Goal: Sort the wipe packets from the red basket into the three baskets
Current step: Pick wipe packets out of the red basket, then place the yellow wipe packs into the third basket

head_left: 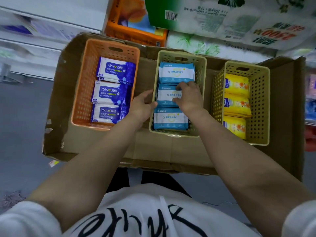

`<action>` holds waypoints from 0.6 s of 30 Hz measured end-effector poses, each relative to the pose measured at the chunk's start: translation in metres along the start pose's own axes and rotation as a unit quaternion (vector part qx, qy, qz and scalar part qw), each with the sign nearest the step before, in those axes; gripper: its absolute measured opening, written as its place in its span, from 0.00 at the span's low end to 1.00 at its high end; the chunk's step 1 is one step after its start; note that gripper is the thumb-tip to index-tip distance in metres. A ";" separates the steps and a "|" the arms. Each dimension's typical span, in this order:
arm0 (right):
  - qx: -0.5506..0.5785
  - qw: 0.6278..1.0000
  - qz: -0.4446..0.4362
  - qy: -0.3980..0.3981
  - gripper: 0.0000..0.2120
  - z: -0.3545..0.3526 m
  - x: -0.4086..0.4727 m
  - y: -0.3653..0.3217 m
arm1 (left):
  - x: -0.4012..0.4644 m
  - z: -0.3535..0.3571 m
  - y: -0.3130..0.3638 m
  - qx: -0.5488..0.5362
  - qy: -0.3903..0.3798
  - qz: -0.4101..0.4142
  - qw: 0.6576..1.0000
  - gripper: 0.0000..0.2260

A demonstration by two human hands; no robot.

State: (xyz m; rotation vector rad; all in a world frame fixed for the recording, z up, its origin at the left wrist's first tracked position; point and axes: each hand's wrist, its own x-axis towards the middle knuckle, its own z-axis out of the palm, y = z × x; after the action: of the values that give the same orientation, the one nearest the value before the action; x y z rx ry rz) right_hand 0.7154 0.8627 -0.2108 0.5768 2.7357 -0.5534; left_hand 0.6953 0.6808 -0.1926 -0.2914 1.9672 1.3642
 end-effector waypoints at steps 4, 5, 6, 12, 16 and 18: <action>0.007 0.999 -0.003 -0.032 0.21 -0.009 -0.004 -0.001 | -0.002 -0.006 0.004 0.016 -0.008 0.004 1.000 0.23; 0.015 0.999 -0.001 -0.036 0.22 -0.015 -0.006 -0.002 | -0.003 -0.012 0.007 0.024 -0.006 0.011 1.000 0.23; 0.022 0.999 -0.001 -0.033 0.22 -0.022 -0.008 -0.006 | -0.006 -0.020 0.011 0.030 -0.002 0.020 0.999 0.24; 0.023 0.998 -0.026 0.046 0.22 -0.078 -0.031 -0.065 | -0.031 -0.116 0.040 0.093 0.052 0.129 0.986 0.17; 0.030 0.989 -0.081 0.123 0.21 -0.100 -0.066 -0.147 | -0.062 -0.218 0.045 0.191 0.133 0.264 0.936 0.15; 0.037 0.980 -0.110 0.164 0.20 -0.098 -0.085 -0.195 | -0.077 -0.275 0.037 0.240 0.174 0.312 0.903 0.16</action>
State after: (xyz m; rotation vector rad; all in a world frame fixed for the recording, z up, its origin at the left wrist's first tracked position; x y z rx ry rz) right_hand 0.6859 0.7120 -0.0341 0.4162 3.1274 -0.6680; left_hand 0.6135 0.4370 -0.0633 0.3951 2.7742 1.1725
